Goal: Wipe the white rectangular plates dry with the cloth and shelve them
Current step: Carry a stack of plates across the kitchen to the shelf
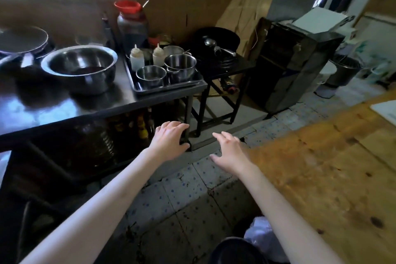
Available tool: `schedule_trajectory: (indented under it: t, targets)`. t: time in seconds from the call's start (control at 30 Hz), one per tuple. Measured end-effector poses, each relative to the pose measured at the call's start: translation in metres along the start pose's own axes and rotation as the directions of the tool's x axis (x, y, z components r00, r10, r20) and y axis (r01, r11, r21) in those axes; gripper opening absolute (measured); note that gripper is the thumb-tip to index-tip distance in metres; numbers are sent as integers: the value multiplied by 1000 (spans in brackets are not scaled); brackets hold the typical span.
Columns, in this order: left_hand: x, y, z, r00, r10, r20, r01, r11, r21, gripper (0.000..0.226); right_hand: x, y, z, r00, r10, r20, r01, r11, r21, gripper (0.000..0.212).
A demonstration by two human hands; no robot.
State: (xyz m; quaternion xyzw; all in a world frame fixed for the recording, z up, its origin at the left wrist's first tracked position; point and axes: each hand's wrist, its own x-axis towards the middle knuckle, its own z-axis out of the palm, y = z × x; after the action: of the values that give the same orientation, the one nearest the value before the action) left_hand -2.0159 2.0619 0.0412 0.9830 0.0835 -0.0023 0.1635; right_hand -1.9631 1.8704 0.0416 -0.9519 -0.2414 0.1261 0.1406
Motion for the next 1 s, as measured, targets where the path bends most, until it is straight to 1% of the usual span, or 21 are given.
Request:
schedule_trajectory:
  t: [0.27, 0.4, 0.5, 0.63, 0.73, 0.87, 1.0]
  targets:
    - [139, 1, -4, 994, 86, 61, -86, 996, -1, 65, 109, 32, -30, 997, 78, -4, -78, 997, 0, 68]
    - [203, 0, 0, 979, 163, 120, -165, 986, 6, 65, 156, 46, -35, 986, 165, -16, -164, 986, 27, 72]
    - [256, 2, -3, 959, 242, 144, -245, 969, 2, 64, 193, 58, -43, 967, 249, -52, -247, 968, 44, 72]
    - [324, 7, -3, 920, 334, 205, -343, 939, 5, 64, 232, 70, -52, 928, 364, -79, -357, 930, 90, 71]
    - [368, 21, -1, 881, 401, 252, -419, 908, 21, 64, 252, 85, -60, 886, 457, -84, -445, 886, 130, 73]
    - [423, 52, 5, 812, 494, 312, -530, 847, 37, 65, 272, 117, -78, 818, 561, -129, -542, 826, 157, 74]
    - [478, 91, 20, 747, 562, 355, -607, 794, 22, 66, 287, 153, -99, 744, 651, -152, -626, 758, 181, 75]
